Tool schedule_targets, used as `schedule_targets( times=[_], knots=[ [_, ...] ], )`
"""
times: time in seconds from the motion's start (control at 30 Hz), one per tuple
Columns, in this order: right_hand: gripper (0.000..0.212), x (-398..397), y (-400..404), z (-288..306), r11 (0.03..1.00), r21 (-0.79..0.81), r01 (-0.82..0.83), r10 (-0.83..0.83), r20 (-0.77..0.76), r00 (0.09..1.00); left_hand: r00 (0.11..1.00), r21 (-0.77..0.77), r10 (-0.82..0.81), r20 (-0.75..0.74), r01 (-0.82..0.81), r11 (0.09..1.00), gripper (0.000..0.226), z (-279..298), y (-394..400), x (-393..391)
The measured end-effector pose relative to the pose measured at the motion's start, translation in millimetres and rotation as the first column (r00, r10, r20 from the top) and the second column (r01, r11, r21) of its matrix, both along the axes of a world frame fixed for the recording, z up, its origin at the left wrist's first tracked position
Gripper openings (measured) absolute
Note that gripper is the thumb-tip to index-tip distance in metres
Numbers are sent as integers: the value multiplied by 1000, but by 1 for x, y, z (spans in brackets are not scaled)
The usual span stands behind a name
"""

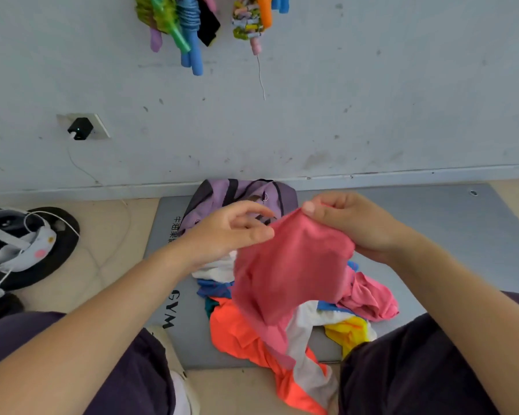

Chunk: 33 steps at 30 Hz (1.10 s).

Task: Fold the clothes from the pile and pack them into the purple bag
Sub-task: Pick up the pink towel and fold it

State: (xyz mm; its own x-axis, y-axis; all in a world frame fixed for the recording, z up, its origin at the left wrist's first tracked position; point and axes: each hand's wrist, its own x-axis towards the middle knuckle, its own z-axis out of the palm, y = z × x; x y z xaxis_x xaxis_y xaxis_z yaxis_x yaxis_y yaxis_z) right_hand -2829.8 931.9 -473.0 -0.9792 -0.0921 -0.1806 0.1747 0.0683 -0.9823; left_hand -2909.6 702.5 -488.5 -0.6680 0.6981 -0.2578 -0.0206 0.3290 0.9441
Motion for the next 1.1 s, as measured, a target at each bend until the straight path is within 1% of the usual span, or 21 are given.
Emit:
schedule_targets(
  times=[0.03,0.07,0.1,0.17,0.23,0.33,0.4,0.47,0.5,0.57,0.63,0.67,0.7,0.73,0.8,0.83,0.87,0.93,1.0,1.1],
  knots=[
    [42,1,-4,0,999,22,-29,30,-11,1000,998,45,-42,38,41,998,31,1,5,6],
    [44,3,-7,-1,998,35,-55,56,-19,998,997,86,-65,45,61,994,33,1,12,13],
    [42,5,-9,-2,997,39,-70,71,-30,997,997,128,-70,32,65,990,31,1,18,20],
    [31,7,-12,0,997,9,-81,81,-55,995,999,186,-34,4,33,982,21,4,25,29],
    [26,8,-9,3,997,-14,-76,75,-66,995,1000,190,0,6,-1,982,16,10,26,31],
    [31,9,-2,5,997,-11,-71,70,-70,995,997,190,47,53,-57,980,16,16,21,29],
    [27,10,-2,7,999,-8,-53,53,-63,997,994,187,103,42,-109,976,17,19,19,29],
    [19,12,-4,9,999,4,-34,34,-58,998,990,163,138,-27,-132,978,19,21,17,28],
    [17,13,-5,9,999,9,-34,35,-54,998,984,139,147,-101,-132,981,20,22,16,29],
    [14,14,-7,9,999,16,-51,52,-44,998,954,113,166,-250,-142,983,15,23,13,30],
    [14,16,-10,10,997,29,-65,67,-55,996,926,87,154,-346,-132,988,8,23,11,32],
    [14,16,-12,10,997,41,-69,71,-69,995,921,61,124,-370,-109,992,8,24,10,33],
    [15,16,-14,11,996,51,-68,72,-81,994,929,42,92,-359,-83,996,10,25,8,34],
    [16,16,-15,11,997,53,-62,67,-88,994,952,52,78,-295,-66,996,12,25,7,34],
    [21,17,-18,11,998,34,-50,54,-96,994,994,131,88,-69,-78,988,18,28,7,36],
    [25,18,-18,10,998,37,-55,58,-98,993,997,159,83,10,-83,984,20,29,7,37],
    [29,18,-20,11,997,50,-64,68,-97,993,997,166,77,25,-80,983,20,28,8,37],
    [31,20,-23,12,996,61,-70,75,-91,993,997,156,60,-44,-52,986,18,26,9,37],
    [28,20,-24,12,997,61,-36,42,-93,995,982,126,70,-178,-48,991,16,22,7,31],
    [29,17,-21,9,994,100,48,-37,-106,994,941,24,121,-316,-120,993,11,13,0,17]
  ],
)
